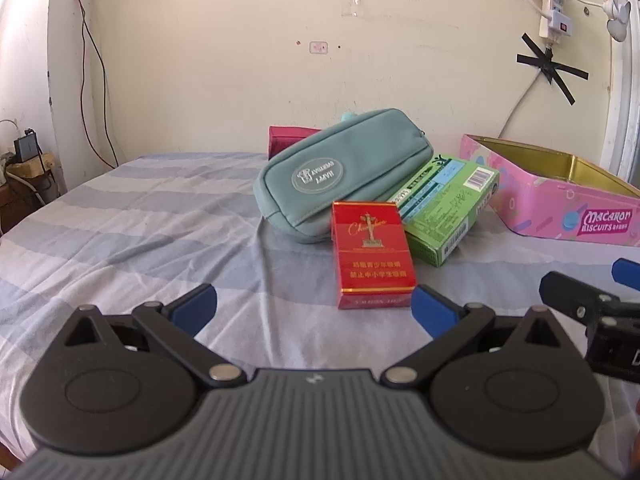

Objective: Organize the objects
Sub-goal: 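Move the left gripper toward the red cigarette box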

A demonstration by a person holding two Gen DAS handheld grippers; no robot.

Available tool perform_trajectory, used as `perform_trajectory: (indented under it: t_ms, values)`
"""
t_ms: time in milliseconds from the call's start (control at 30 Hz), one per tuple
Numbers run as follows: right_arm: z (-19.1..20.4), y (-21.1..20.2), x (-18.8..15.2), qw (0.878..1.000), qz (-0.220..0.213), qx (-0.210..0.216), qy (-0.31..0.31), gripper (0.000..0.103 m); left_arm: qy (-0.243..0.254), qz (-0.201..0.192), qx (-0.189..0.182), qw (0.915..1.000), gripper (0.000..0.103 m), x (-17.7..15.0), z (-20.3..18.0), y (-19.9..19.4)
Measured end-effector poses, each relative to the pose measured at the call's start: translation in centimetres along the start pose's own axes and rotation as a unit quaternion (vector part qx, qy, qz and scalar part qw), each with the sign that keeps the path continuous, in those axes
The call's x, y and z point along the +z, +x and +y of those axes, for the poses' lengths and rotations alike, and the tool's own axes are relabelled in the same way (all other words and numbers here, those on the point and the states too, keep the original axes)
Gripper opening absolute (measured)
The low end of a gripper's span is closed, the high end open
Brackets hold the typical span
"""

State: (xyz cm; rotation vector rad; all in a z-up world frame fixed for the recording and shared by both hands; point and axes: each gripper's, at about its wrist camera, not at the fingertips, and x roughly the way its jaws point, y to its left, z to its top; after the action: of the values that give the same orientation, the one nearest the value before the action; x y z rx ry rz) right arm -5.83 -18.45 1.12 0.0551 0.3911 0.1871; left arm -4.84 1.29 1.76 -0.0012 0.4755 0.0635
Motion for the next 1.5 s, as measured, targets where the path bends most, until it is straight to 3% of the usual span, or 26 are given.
perform_trajectory:
  t_ms: [1500]
  values:
    - [0.1,0.5,-0.3,1.0,0.023,0.004,-0.002,0.098,0.015,0.012,-0.012,0.9997,0.103,-0.4,-0.8,0.0]
